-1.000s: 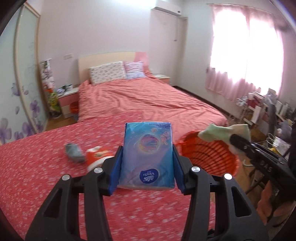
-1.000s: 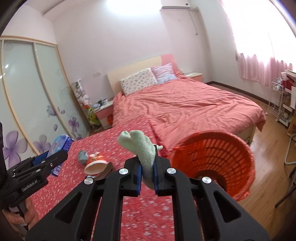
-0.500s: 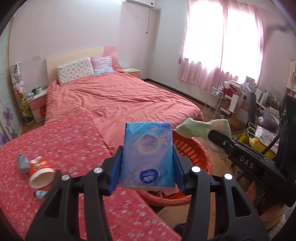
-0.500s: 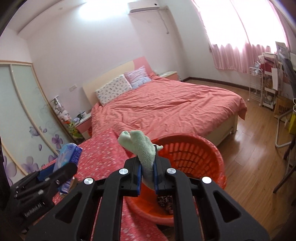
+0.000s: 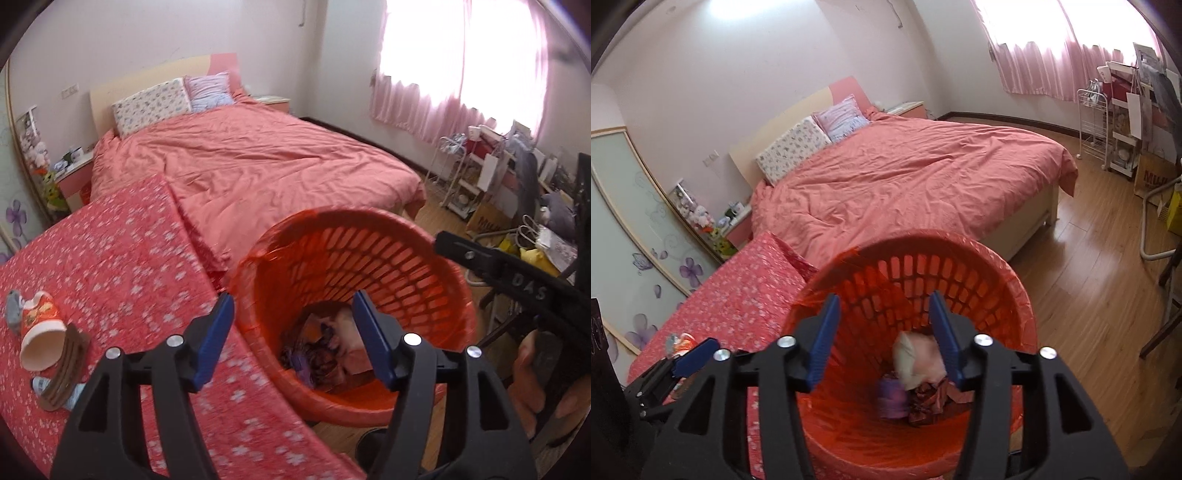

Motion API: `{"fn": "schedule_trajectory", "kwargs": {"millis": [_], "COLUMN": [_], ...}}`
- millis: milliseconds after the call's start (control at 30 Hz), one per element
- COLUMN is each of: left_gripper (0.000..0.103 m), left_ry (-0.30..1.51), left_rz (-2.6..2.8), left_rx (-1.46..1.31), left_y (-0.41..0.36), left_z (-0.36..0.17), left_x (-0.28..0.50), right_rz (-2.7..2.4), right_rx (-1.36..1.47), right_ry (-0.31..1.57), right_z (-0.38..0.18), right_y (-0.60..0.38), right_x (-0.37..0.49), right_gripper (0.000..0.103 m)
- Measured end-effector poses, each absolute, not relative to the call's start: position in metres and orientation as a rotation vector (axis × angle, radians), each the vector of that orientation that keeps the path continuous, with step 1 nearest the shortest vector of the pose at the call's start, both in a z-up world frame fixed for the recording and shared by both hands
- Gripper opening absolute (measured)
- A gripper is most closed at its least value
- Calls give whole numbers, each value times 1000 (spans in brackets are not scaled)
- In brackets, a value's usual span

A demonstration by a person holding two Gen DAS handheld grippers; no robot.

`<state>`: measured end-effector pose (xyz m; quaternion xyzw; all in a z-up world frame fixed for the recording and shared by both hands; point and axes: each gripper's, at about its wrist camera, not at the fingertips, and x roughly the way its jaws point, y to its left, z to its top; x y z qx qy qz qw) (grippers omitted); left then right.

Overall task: Collect trash
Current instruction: 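Carry tissue pack and green cloth over the orange basket and open both tools, then grasp the orange paper cup with the left tool while the right tool grasps the brown comb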

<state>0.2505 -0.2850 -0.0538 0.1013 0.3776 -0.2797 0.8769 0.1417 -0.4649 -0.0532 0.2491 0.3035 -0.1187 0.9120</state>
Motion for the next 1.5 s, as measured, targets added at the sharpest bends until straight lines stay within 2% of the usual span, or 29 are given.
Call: {"fn": "schedule_trajectory", "kwargs": {"millis": [267,733,1033,1133,1167,1200,1400,1500], "left_gripper": [69,68,48,33,22,18,9,8], "left_ry": [752,750,857,878,886,890,829,800], "left_rz": [-489,-138,-127,-104,-90,-79,-41,-34], "left_rx": [239,185,185,191,190,186,145,135], "left_y": [-228,-55,-38,-37,-36,-35,-12,10], "left_z": [-50,-45,-77,-87,-89,-91,-78,-70], "left_x": [250,294,325,334,339,342,333,318], "right_rz": [-228,-89,-28,-18,-14,-12,17,41], "right_rx": [419,266,224,214,212,211,193,183], "right_ry": [651,715,756,765,770,772,791,800], "right_z": [-45,-43,-48,-49,-50,-51,-56,-59], "right_y": [-438,-348,-310,-303,-300,-298,-279,-265], "right_x": [146,160,169,171,172,172,177,180], "right_gripper": [57,57,57,57,57,57,57,57]}}
